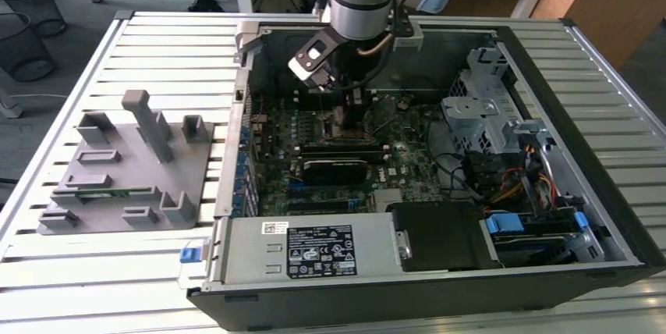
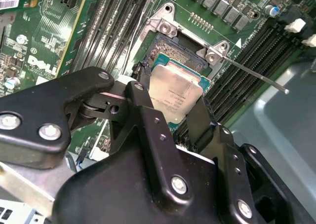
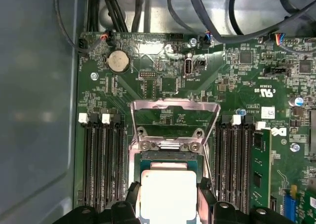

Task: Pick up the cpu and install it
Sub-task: 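Place the cpu into insertion slot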

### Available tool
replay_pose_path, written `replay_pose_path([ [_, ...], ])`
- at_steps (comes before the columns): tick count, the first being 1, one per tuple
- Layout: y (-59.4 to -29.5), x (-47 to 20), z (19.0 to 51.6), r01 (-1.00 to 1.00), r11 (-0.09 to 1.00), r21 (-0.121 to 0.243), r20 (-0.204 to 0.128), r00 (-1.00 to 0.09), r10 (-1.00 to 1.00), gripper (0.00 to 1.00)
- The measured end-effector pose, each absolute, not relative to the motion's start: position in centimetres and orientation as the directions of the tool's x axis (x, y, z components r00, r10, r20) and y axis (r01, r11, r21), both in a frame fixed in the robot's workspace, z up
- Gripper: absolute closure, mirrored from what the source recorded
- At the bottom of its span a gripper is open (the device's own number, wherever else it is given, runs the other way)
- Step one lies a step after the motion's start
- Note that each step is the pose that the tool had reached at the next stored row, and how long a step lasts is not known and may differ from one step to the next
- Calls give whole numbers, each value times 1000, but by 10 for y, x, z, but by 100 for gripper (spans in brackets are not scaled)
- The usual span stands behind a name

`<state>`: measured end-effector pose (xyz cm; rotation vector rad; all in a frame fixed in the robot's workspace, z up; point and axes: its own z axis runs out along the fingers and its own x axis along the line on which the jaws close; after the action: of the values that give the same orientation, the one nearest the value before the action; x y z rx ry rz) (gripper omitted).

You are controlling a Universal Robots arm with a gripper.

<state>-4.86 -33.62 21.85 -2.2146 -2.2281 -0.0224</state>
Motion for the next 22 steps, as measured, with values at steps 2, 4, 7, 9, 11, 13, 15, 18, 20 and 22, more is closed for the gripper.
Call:
replay_pose_path([
  [2,-336,-49,217,1000,6,10,10,-6,1000,46],
  [4,-336,-49,215,1000,6,10,10,-6,1000,46],
  [7,-336,-50,213,1000,6,10,10,-6,1000,46],
  [9,-336,-50,211,1000,6,10,10,-6,1000,46],
  [11,-336,-50,210,1000,4,10,10,-4,1000,46],
  [13,-336,-51,208,1000,4,10,10,-4,1000,46],
  [15,-336,-51,206,1000,3,10,10,-4,1000,46],
  [18,-336,-51,204,1000,1,10,11,-1,1000,46],
  [20,-336,-51,202,1000,0,10,11,0,1000,46],
  [22,-336,-51,201,1000,-3,10,11,3,1000,46],
])
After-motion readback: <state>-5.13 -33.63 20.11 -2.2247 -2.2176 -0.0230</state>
